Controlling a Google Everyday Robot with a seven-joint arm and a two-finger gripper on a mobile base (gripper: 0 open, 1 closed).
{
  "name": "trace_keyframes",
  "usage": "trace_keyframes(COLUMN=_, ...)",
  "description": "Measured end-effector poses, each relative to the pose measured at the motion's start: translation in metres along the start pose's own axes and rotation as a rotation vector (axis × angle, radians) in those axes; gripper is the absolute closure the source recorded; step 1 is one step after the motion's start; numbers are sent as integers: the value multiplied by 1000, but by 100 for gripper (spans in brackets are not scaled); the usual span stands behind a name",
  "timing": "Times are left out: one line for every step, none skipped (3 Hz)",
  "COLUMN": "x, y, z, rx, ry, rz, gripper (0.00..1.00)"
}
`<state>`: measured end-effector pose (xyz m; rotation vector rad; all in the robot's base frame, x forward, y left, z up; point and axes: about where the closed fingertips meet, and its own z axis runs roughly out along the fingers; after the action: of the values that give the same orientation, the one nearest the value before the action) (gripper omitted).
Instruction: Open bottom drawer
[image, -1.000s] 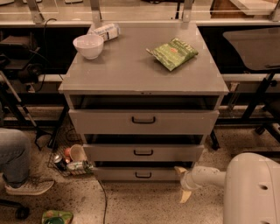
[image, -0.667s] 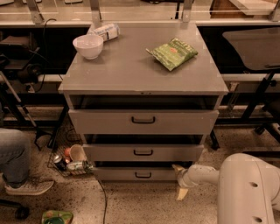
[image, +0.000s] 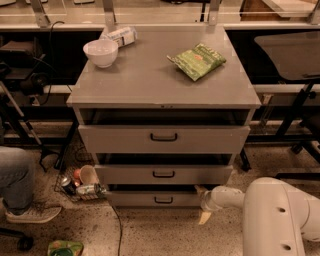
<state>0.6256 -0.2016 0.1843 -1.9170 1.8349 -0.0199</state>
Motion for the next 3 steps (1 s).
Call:
trace_keyframes(x=0, y=-8, z=16, rx=-7, ry=-7, rz=20, gripper=0)
trace_keyframes(x=0, y=-12, z=35, rx=-29, ry=-17, rz=36, gripper=18)
trace_keyframes(x=3, y=-6, z=39, rx=-41, ry=-24, rz=34, gripper=41)
